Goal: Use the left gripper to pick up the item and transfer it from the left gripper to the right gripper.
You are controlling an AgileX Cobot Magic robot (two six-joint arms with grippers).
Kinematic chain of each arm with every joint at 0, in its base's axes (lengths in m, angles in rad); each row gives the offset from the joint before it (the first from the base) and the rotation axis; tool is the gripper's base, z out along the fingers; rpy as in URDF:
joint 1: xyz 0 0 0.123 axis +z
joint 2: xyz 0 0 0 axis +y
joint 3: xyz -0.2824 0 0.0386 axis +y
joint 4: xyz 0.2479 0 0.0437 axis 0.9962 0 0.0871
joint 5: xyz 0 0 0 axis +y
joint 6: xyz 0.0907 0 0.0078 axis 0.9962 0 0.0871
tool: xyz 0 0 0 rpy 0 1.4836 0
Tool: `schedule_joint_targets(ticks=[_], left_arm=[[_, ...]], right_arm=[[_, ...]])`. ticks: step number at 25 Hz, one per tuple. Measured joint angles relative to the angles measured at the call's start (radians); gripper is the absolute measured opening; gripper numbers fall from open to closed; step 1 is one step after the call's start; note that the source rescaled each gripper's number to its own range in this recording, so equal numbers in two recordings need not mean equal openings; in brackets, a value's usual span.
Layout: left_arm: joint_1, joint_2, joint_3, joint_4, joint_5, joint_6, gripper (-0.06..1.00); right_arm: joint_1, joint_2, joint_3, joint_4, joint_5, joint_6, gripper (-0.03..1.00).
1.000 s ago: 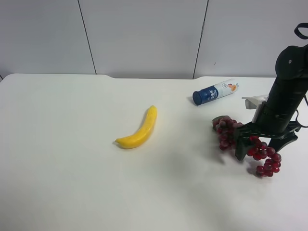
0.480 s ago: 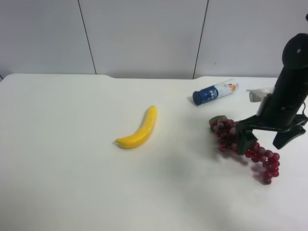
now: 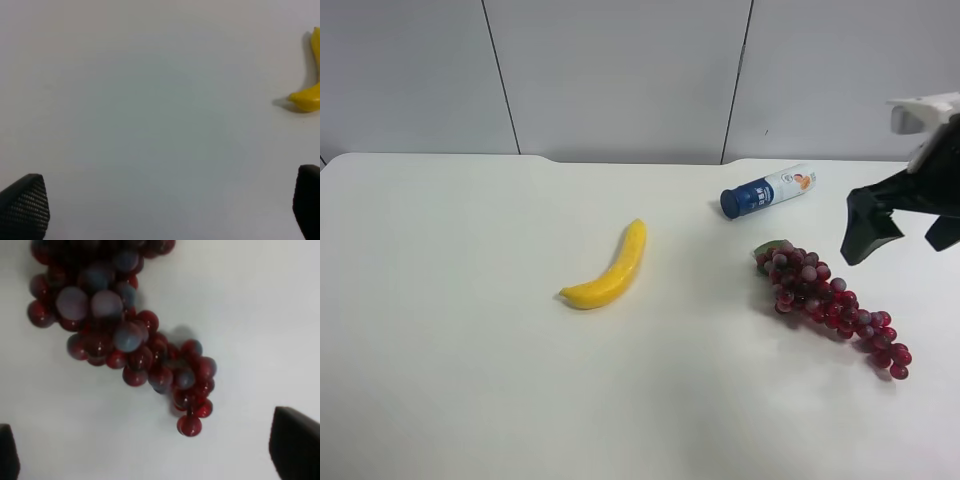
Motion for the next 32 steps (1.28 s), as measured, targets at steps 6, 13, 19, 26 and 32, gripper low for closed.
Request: schedule_joint_targets(ticks=[6, 13, 19, 26, 32], left_arm=[[0.000, 0.000, 0.000, 0.000, 0.000, 0.000, 1.00], [0.000, 0.000, 0.000, 0.000, 0.000, 0.000, 1.00], [0.000, 0.000, 0.000, 0.000, 0.000, 0.000, 1.00], [0.000, 0.000, 0.000, 0.000, 0.000, 0.000, 1.00], [0.000, 0.000, 0.000, 0.000, 0.000, 0.000, 1.00]], right_arm=[[0.000, -0.196, 0.000, 0.000, 0.038, 0.000, 1.00], [0.000, -0.421, 0.000, 0.000, 0.101, 0.008, 1.00], [0.000, -0.582, 0.000, 0.000, 0.155, 0.011, 1.00], [0.000, -0.739, 0.002, 0.000, 0.162, 0.018, 1.00], [0.000, -0.892, 0.047, 0.000, 0.162, 0.028, 1.00]])
